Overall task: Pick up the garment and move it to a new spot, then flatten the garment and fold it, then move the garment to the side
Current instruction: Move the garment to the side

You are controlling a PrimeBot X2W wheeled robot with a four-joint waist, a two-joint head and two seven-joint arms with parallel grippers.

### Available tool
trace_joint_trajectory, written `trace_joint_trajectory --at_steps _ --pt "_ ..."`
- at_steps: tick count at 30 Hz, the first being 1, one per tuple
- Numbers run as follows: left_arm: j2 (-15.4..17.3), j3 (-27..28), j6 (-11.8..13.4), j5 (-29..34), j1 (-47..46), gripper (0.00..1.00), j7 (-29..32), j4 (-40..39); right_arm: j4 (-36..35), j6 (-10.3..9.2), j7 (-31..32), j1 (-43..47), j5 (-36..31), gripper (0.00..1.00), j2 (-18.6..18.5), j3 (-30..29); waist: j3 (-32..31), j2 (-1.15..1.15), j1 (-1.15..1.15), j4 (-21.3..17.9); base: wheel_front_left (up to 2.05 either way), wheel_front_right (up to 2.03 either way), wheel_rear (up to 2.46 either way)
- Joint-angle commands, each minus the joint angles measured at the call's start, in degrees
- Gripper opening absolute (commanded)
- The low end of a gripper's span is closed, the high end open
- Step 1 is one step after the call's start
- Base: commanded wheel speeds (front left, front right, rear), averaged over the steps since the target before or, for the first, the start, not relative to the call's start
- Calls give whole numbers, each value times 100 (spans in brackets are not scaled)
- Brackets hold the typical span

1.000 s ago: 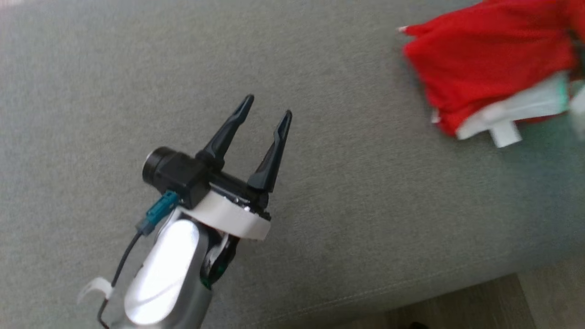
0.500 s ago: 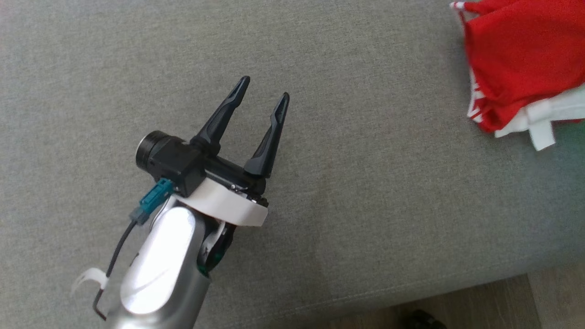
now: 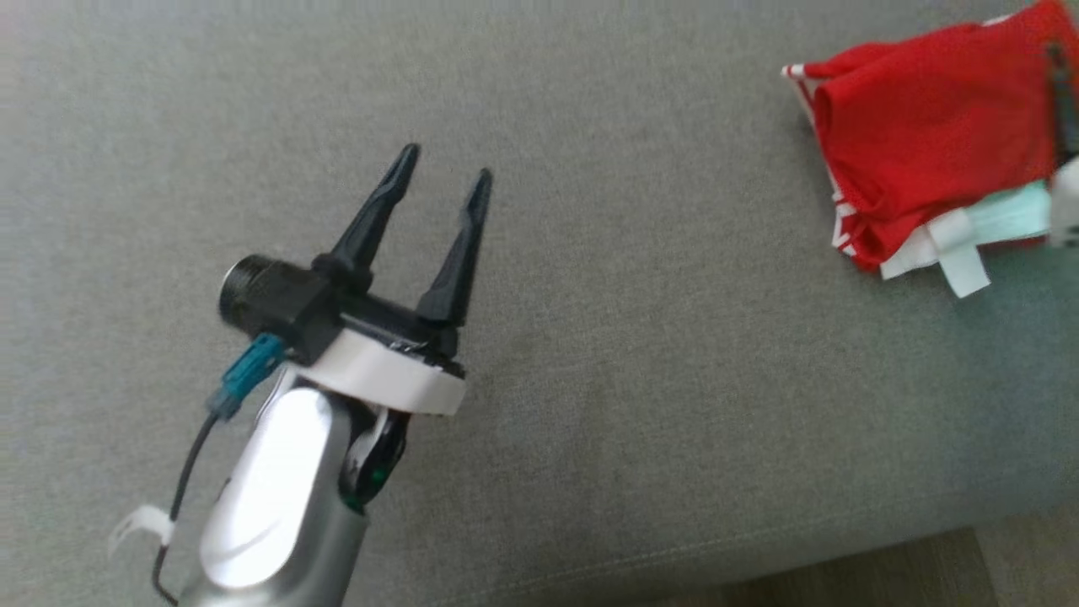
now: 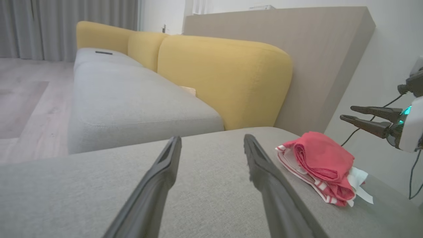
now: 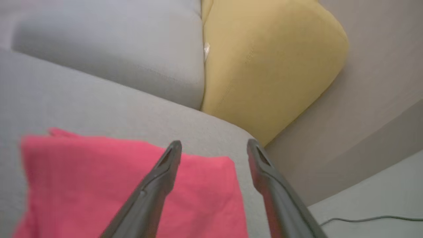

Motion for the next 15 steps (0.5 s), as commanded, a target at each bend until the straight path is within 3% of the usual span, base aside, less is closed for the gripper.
trace_joint_trajectory --at_steps 1,9,15 --pt "49 237 -35 -40 37 100 -29 -213 -298 -5 -60 80 91 100 12 6 -243 0 0 56 0 0 0" --pt "43 860 -34 -162 551 100 -29 -401 -1432 -5 -502 917 607 100 1032 -43 -919 0 0 313 0 0 0" --pt "42 1283 14 -330 1026 100 -29 -487 -1797 -5 -1077 1743 576 100 1942 -196 -1367 0 0 576 0 0 0"
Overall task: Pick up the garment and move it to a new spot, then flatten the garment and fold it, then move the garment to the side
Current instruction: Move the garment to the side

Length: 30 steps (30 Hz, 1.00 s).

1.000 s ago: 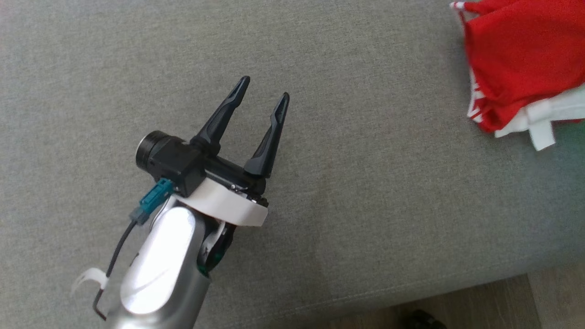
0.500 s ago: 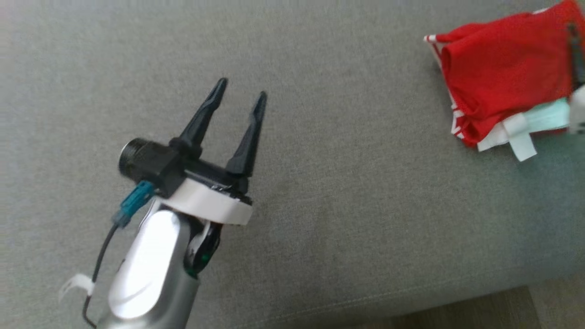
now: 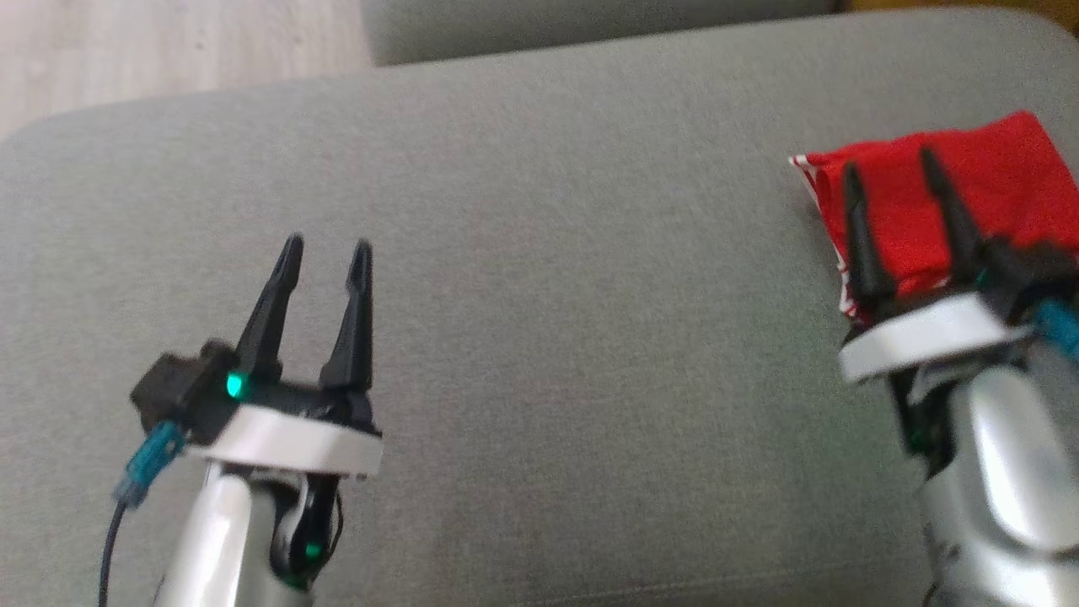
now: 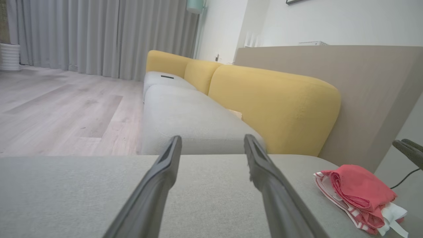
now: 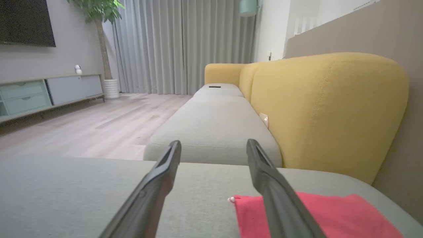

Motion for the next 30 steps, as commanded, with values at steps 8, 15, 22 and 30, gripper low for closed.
trace_joint_trajectory --at_steps 8,15,22,30 --pt "40 377 84 -50 551 100 -29 -150 -98 -5 -584 884 -77 100 559 -175 -626 0 1 396 0 0 0" --pt "39 354 212 -84 840 100 -29 -80 -150 -5 -656 1366 223 100 580 -3 -722 0 1 489 0 0 0" --pt "39 376 350 -54 898 100 -29 -77 -317 -5 -658 1458 233 100 581 7 -716 0 1 474 0 0 0" --pt "39 391 595 11 906 100 -29 -25 -401 -5 -659 1435 207 100 581 10 -729 0 1 429 0 0 0"
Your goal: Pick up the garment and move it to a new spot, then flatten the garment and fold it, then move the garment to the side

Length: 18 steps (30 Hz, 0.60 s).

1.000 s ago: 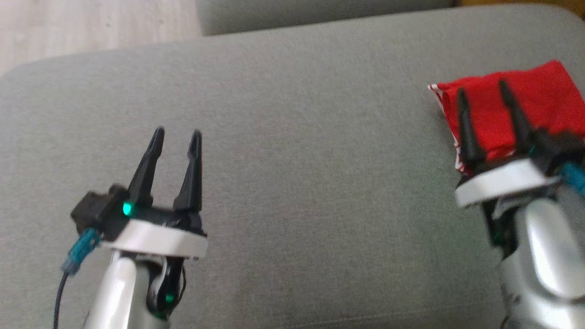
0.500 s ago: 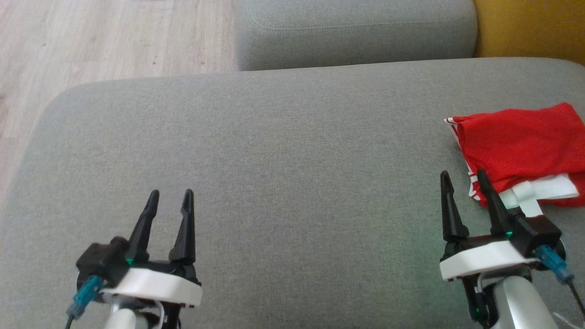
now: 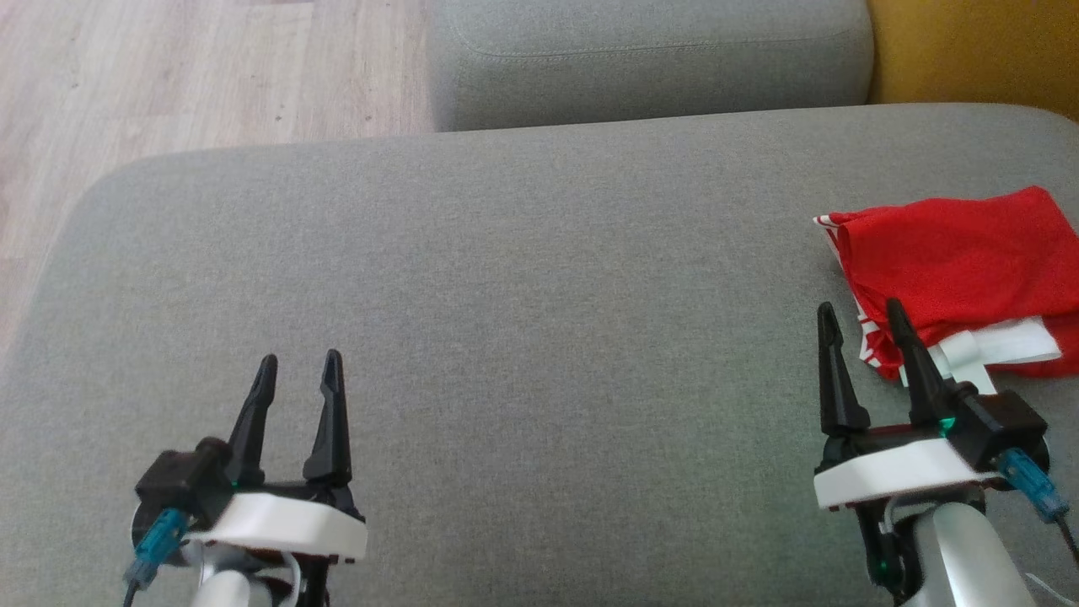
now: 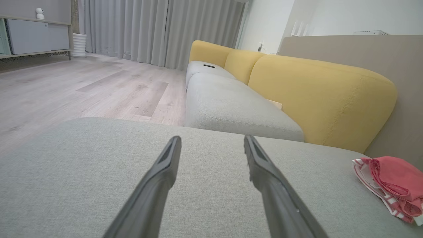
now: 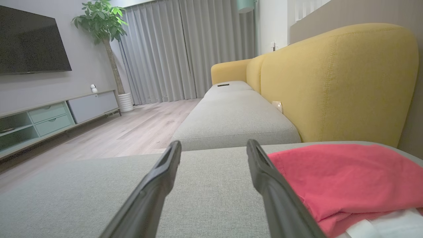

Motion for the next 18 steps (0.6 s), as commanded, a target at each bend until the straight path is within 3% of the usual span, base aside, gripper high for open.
trace_joint_trajectory --at_steps 1,18 --pt "30 195 49 53 -184 100 -31 -154 -222 -5 -78 -120 -30 100 -12 156 3 0 0 -1 0 0 0" --pt "30 202 115 156 -207 100 -31 -92 -192 -5 -78 -134 -4 100 -12 205 57 0 0 -24 0 0 0"
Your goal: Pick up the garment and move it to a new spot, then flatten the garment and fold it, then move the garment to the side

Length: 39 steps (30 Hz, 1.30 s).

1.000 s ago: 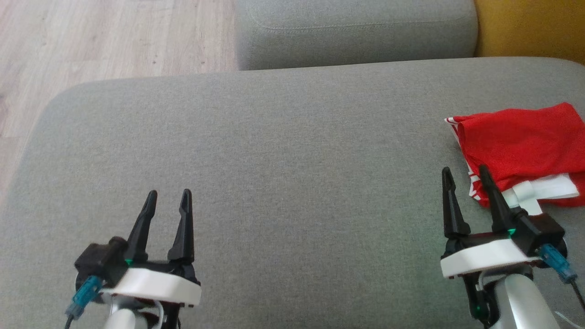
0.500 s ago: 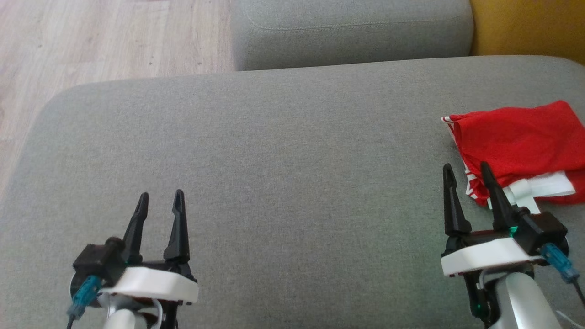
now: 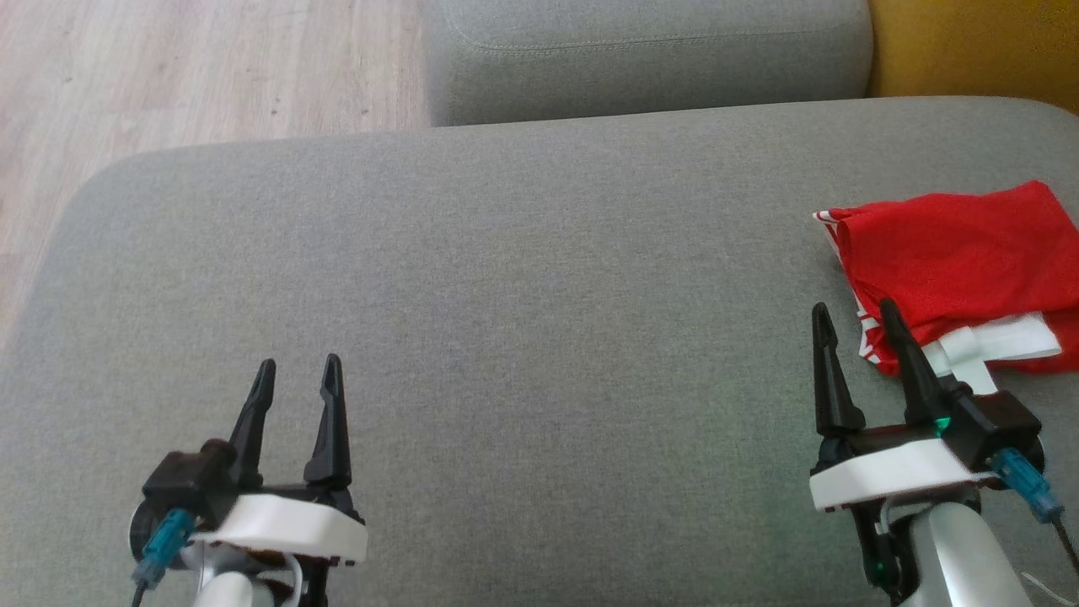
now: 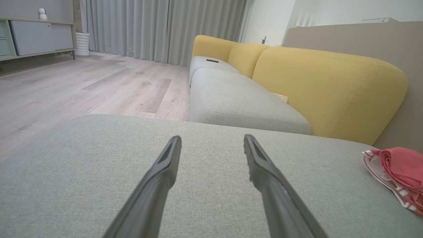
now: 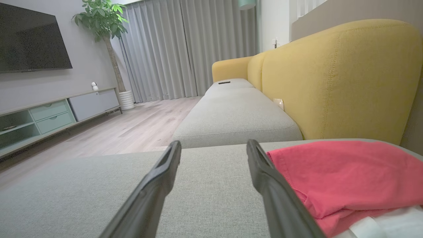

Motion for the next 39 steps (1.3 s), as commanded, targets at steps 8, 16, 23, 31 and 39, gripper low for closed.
trace_joint_trajectory --at_steps 8,16,23,31,39 --pt "30 273 -37 -131 -238 100 -31 -86 -170 -5 -77 -144 69 100 -12 190 14 0 0 -9 0 0 0" --pt "-5 69 -10 -147 15 0 7 159 109 0 9 8 66 0 2 61 14 0 0 -10 0 0 0" --pt "-13 111 -40 -487 53 0 97 345 239 0 85 75 441 0 -7 43 12 0 0 -11 0 0 0" --pt "-6 193 -85 -985 -5 0 231 373 230 -1 202 58 993 0 -26 1 9 0 0 -11 0 0 0" --pt "-1 275 -129 -1477 -62 0 363 399 216 -1 319 45 1535 0 -40 -43 6 0 0 -12 0 0 0"
